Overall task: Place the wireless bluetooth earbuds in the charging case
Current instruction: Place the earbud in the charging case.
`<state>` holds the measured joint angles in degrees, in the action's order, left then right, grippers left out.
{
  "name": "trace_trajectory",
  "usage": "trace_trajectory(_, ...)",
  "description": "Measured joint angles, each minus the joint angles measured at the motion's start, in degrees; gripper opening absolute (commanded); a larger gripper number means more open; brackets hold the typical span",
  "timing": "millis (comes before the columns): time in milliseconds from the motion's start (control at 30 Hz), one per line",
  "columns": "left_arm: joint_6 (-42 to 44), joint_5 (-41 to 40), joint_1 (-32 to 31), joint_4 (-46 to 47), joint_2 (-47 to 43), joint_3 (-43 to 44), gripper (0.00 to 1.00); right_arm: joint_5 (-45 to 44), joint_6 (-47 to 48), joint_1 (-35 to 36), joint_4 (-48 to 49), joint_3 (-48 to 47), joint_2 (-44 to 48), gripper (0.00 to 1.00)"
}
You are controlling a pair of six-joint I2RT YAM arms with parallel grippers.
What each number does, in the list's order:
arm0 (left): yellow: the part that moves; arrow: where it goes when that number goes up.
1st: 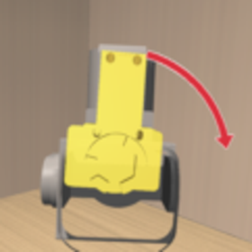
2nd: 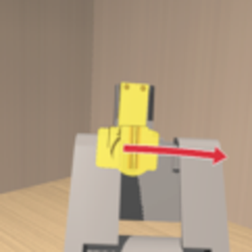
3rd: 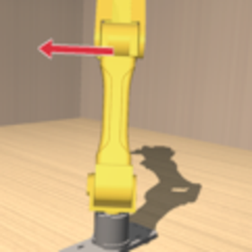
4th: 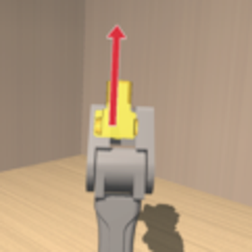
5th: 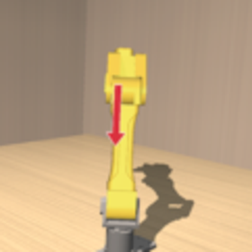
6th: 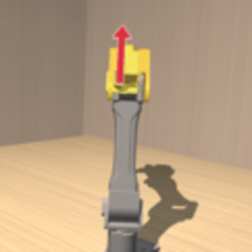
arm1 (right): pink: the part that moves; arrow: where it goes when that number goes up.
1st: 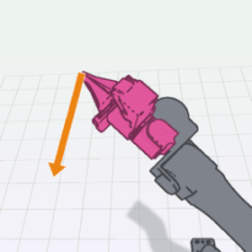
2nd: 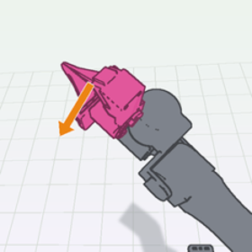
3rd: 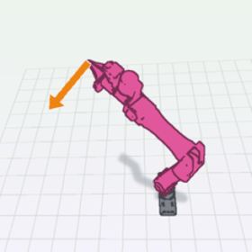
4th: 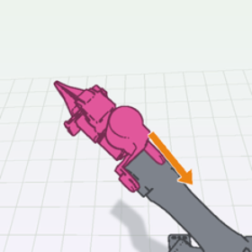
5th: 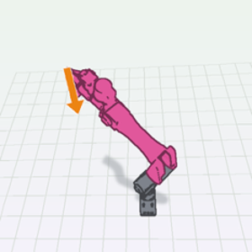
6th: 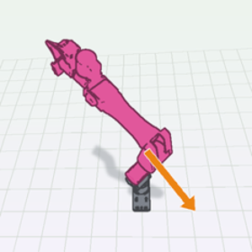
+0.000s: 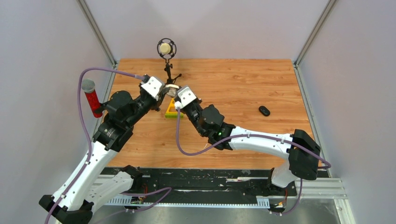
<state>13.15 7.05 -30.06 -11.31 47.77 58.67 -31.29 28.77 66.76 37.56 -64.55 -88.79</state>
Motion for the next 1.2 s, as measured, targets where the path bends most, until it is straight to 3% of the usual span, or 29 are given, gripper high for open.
trace_trajectory(933, -0.3, -0.1, -0.3, 0.6, 0.7, -1.3, 0.0, -1.0, 2.0, 0.7, 0.8, 0.5, 0.0, 0.0)
trace_trajectory(1200, 4.7, 2.3, -0.3, 3.7, -0.6, -4.5, 0.0, -0.2, -2.9, 0.2, -1.8, 0.6, 0.5, 0.0)
